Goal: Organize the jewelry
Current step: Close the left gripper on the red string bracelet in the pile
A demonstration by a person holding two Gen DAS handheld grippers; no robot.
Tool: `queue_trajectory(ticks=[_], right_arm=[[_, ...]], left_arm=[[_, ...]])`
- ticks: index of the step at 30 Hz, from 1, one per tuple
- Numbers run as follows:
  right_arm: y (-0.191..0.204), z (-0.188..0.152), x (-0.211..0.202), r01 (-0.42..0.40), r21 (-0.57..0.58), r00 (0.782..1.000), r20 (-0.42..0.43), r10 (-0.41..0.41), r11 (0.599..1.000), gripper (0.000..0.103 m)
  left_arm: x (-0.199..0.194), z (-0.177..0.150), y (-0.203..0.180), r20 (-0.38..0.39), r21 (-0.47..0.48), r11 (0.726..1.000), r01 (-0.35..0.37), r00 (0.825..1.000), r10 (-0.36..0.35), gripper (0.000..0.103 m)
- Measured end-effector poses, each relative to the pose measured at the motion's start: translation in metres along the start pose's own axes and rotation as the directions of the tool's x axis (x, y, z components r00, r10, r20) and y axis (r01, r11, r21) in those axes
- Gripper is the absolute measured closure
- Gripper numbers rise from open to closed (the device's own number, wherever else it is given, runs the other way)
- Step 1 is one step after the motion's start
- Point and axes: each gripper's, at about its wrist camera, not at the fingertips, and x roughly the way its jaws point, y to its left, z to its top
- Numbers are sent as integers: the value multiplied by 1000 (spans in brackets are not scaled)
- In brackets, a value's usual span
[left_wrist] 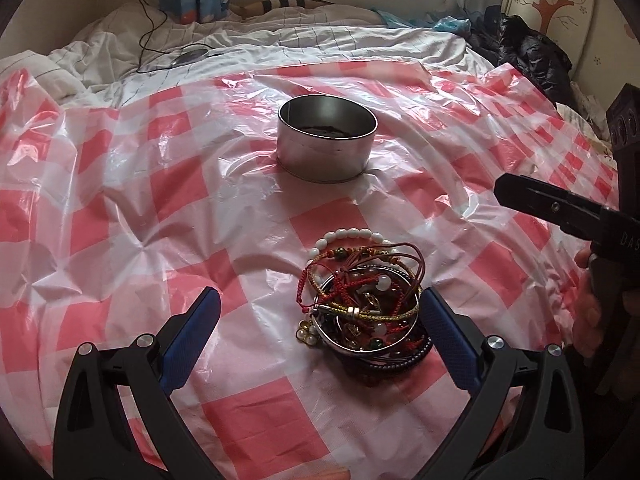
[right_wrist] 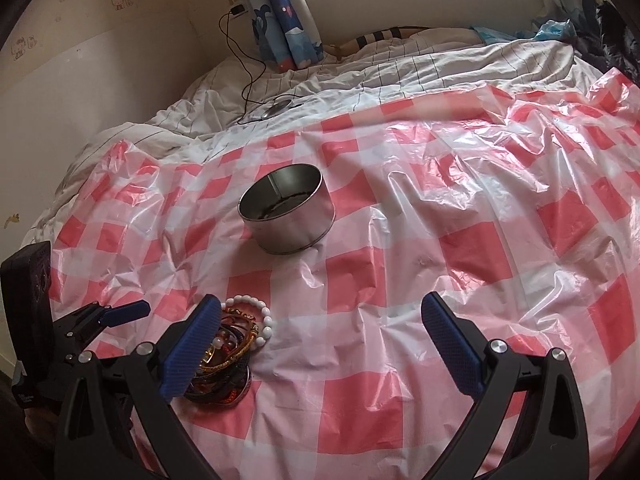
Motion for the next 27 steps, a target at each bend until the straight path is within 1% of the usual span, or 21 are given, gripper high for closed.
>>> queue_trajectory(ticks=[3,5,8,9,11,13,15,18,22,27], right_arm=[[-1,1,-1,-19,12,1000,1,19,1000,7],[-2,1,-2,-29,18,1000,3,29,999,7],[-5,3,-3,-40,31,999,7,39,999,7],[-6,4,-4,-45,37,999,9,44,998,7],[-8,4,-4,-54,47,999,11,53,997,7],[-9,5,-5,-59,54,998,13,58,997,7],[-10,5,-5,-66,58,998,14,65,996,7],[-11,6,-5,-66,59,998,13,66,996,7],[-10,5,-4,-71,63,997,9,70,995,7],[-9,4,-3,-70,62,998,4,70,996,7]], left_arm=[[6,-1,-5,-25,-1,1000,29,999,-29,8],[11,-1,-5,-48,-17,999,36,998,-37,10],[19,0,-1,-81,-58,997,56,995,-61,20],[21,0,0,-84,-72,996,57,994,-63,26],[24,0,5,-94,-103,993,58,993,-68,31],[26,0,9,-96,-130,989,76,991,-89,40],[26,0,11,-95,-144,986,87,990,-102,41],[24,1,10,-87,-145,985,88,991,-101,41],[22,5,15,-69,-179,978,106,990,-120,39],[30,7,24,-56,-243,959,148,985,-166,38]])
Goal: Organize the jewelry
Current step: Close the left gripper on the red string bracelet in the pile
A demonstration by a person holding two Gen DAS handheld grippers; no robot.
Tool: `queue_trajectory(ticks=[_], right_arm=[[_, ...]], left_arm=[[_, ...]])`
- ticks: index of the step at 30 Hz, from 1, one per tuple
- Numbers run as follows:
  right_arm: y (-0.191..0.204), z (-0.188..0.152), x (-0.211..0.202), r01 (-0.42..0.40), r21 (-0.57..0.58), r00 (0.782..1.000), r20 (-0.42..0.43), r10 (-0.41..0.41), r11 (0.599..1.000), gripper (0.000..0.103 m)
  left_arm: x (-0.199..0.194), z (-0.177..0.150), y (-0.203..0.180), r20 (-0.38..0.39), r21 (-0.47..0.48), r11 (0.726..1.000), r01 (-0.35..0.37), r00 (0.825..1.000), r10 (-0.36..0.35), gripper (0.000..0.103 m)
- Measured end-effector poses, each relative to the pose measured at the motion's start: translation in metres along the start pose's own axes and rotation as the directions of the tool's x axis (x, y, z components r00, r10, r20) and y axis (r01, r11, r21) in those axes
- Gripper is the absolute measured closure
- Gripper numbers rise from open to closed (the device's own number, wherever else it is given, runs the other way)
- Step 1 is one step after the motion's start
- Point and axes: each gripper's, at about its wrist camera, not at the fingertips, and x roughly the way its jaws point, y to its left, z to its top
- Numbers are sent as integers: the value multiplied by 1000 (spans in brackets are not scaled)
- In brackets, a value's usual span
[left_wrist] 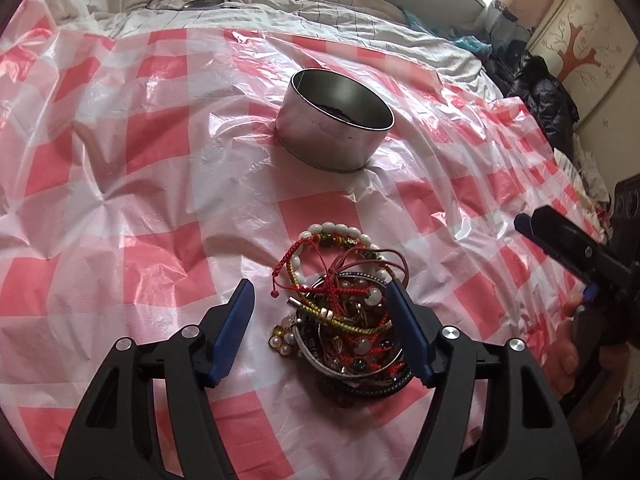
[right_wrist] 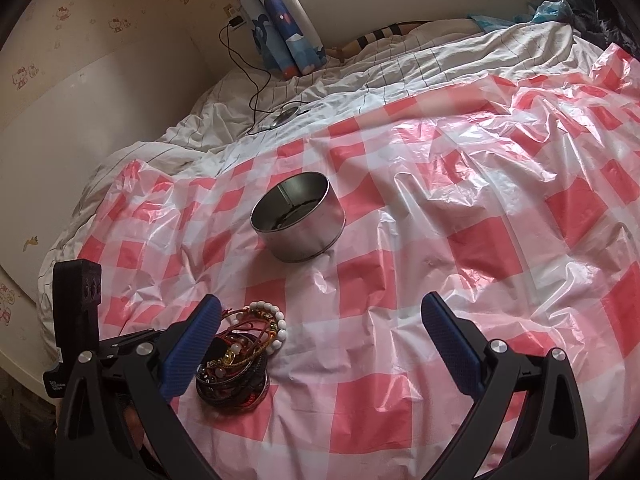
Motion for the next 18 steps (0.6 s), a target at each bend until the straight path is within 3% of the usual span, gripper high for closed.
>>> queue_trajectory(ticks=[3,7,10,18], right_arm=[[0,0,1,2,1,1000,-4,-2,1000,7],[-3,0,2,1,11,1000,-5,-1,1000,7],[-3,0,2,0,11,1000,-5,0,1000,7],[-7,1,3,3,21,1000,-7,-3,1000,7]], left_arm=[[5,1,-2,4,-9,1000,3,1000,-3,42],[2,5,-9,34,15,1000,2,999,-3,77],[0,6,-10,48,26,1000,13,999,-14,91],[-24,10,-14,134,56,997,61,989,-68,97]])
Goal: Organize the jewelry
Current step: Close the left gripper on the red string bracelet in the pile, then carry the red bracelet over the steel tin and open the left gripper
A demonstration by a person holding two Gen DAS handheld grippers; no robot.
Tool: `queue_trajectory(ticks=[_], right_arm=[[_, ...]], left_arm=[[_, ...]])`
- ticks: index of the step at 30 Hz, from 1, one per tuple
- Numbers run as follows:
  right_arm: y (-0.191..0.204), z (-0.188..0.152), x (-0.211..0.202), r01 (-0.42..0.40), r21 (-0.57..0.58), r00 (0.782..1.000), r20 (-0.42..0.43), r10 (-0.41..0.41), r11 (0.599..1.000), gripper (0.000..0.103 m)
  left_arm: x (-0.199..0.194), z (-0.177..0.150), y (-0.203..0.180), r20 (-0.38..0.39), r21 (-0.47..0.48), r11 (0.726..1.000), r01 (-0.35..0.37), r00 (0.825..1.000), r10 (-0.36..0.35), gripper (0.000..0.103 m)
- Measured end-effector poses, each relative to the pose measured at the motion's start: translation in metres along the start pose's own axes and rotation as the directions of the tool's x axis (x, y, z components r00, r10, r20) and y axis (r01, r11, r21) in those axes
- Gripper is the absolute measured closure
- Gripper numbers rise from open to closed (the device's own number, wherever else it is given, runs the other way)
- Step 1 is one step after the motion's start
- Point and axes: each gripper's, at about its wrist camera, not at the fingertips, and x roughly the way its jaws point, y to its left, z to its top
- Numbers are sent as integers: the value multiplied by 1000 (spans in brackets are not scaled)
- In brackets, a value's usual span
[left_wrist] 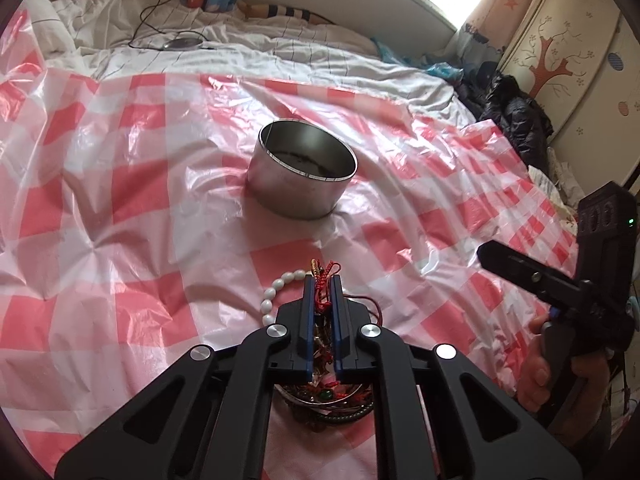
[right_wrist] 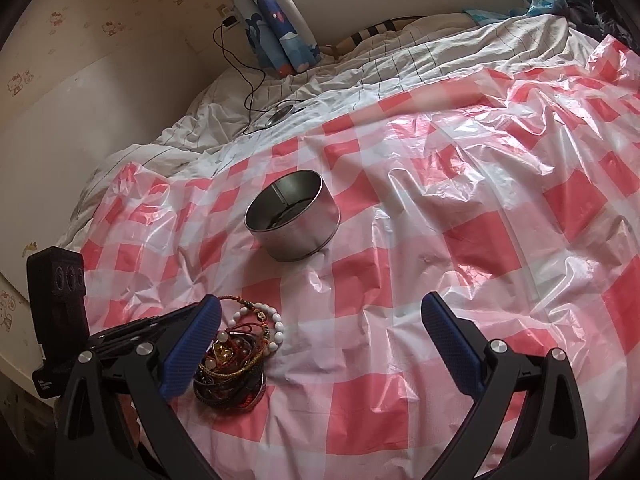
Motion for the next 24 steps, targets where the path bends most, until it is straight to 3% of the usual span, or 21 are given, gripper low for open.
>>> queue_trajectory(ticks=[2,4,8,20,24], right_arm=[[0,0,1,1,2,1000,-2,-1,1000,7],[-1,0,2,4,2,1000,-5,-4,1000,7],[0,-1,3,6,2,1000,-12,-6,1000,7],[-1,-1,4,9,2,1000,-15,-9,1000,7],[-1,-1,4,9,2,1000,-16,-9,1000,7]], left_arm=[[1,2,3,-13,1,1000,-25,1000,25,97],[8,1,5,-53,26,995,-93,994,94,96],[22,-7,12,-118,38,990,-136,983,140,96],[7,-3,6,-43,102,978,-180,982,185,98],[-2,1,14,-25,23,997,-77,997,78,98]])
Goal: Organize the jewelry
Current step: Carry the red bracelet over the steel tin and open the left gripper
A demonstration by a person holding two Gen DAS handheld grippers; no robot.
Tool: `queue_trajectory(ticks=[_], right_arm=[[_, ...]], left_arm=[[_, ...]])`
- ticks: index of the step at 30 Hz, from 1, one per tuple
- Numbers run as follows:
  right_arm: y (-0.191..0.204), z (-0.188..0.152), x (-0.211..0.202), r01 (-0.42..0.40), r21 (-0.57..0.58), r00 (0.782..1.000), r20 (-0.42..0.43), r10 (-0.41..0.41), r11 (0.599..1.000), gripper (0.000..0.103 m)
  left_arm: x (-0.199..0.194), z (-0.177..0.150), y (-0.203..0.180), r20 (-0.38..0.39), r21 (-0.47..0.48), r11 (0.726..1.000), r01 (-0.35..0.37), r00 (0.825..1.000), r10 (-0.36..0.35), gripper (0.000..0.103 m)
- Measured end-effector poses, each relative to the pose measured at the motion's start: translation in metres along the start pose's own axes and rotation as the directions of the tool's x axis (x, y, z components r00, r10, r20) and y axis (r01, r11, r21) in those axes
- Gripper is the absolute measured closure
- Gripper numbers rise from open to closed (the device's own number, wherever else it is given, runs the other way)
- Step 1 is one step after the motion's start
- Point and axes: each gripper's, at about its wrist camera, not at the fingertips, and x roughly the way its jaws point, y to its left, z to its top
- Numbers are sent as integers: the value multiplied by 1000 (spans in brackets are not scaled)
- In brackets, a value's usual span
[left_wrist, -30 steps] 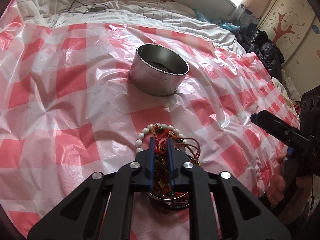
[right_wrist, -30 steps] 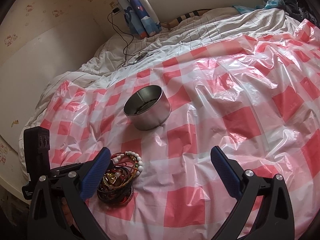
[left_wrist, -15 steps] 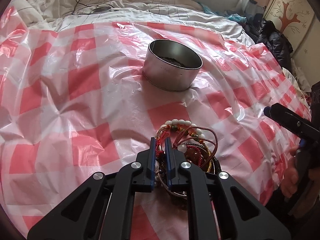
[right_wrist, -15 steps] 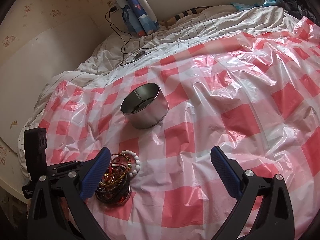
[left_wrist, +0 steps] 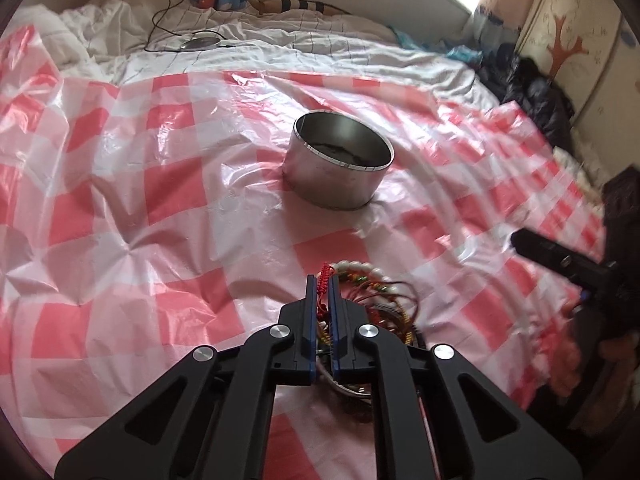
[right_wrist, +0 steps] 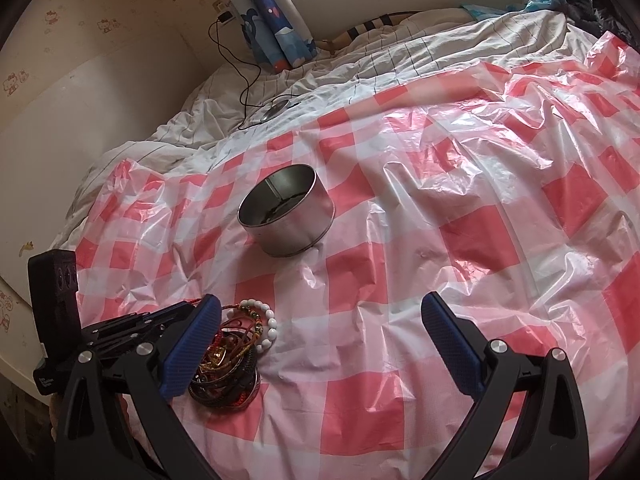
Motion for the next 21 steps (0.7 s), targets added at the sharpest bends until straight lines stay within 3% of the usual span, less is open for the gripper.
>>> queue_trajectory(ticks=[4,6,11,15,21], right_arm=[[0,0,1,-3,1,1000,-2,3,1000,7],[0,0,4,-9,-3,1000,-13,9,1000,7],[12,-6,14,-39,-61,997,-69,35,997,7],[22,-10,18,-21,-110,996,-91,11,994,7],[18,-9,22,-18,-102,995,-103,7,995,7]], left_arm=[[-14,7,9,46,-70,989,131,991,-128,99],[-19,12,9,58,-82,985,155,987,-150,99],[-26,38,2,104,-62,986,155,984,-148,99],[-22,69,-14,138,-19,989,150,980,-146,99],[8,115,-31,167,27,995,101,980,-104,98]])
